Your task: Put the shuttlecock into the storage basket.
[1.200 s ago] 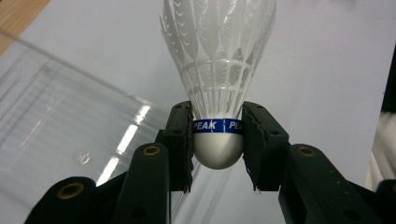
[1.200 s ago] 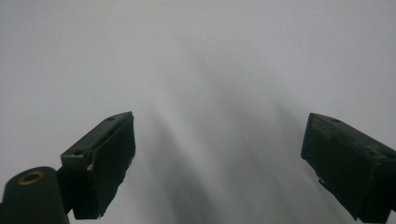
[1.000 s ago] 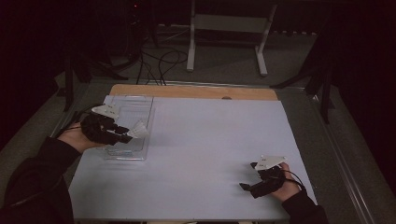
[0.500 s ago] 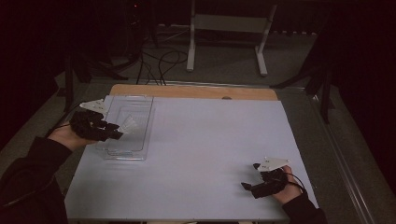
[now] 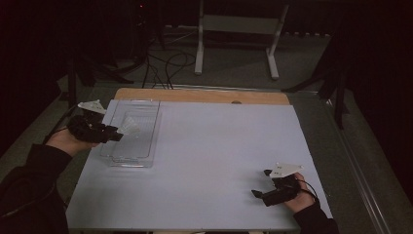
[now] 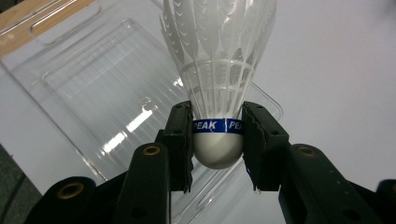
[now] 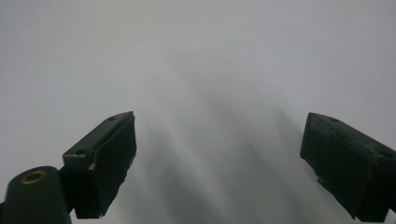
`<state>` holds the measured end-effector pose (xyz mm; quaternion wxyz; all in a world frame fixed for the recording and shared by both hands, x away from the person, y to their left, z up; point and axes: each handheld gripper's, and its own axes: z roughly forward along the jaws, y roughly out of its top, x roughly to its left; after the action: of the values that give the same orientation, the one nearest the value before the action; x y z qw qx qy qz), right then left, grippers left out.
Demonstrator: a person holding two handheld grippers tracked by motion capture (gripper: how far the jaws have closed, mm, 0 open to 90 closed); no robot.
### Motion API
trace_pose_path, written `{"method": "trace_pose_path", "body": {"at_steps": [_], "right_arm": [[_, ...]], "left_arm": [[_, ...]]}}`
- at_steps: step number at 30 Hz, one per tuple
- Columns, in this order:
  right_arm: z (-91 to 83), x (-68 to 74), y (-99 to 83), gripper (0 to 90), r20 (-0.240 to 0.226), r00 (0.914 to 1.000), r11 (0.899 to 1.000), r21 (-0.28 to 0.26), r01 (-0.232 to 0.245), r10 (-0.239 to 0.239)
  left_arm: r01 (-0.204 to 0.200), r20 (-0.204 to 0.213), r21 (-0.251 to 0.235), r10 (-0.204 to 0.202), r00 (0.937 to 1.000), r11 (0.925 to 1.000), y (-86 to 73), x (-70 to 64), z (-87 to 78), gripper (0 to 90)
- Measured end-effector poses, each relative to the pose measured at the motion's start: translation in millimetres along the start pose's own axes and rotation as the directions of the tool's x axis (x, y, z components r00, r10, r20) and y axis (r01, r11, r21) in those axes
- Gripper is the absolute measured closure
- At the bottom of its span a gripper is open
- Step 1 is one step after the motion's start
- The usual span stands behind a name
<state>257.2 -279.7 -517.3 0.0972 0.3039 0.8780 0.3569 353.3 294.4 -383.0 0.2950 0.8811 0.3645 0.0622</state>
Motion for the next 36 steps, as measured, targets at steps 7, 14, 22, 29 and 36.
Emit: {"method": "trace_pose_path", "body": {"at_steps": [7, 14, 22, 29, 36], "right_arm": [[-1.9, 0.4, -0.7, 10.6, 0.007, 1.0000, 1.000, -0.009, -0.002, 0.002], [-3.4, 2.8, -1.2, 10.5, 0.015, 0.9998, 1.000, -0.019, 0.013, -0.013], [-3.5, 4.5, -0.8, 10.5, 0.010, 0.9998, 1.000, -0.019, 0.020, -0.019], [-4.4, 5.1, -0.5, 10.5, 0.007, 0.9996, 0.999, -0.027, 0.028, -0.028], [-3.4, 6.9, 0.1, 10.5, -0.001, 0.9993, 0.999, -0.031, 0.038, -0.038]], "left_arm": [[0.039, -0.034, -0.019, -0.039, 0.9987, 0.9991, 2.4, -2.5, -1.6, 65.6], [0.060, -0.074, -0.023, -0.061, 0.9954, 0.9979, 2.6, -7.1, 2.7, 65.6], [0.074, -0.094, -0.021, -0.076, 0.9927, 0.9970, -6.1, -2.9, 11.1, 65.6], [0.104, -0.105, -0.018, -0.106, 0.9888, 0.9944, -17.7, 5.0, 17.7, 65.6], [0.142, -0.137, -0.015, -0.143, 0.9802, 0.9898, -26.6, 11.7, 22.1, 65.6]]}}
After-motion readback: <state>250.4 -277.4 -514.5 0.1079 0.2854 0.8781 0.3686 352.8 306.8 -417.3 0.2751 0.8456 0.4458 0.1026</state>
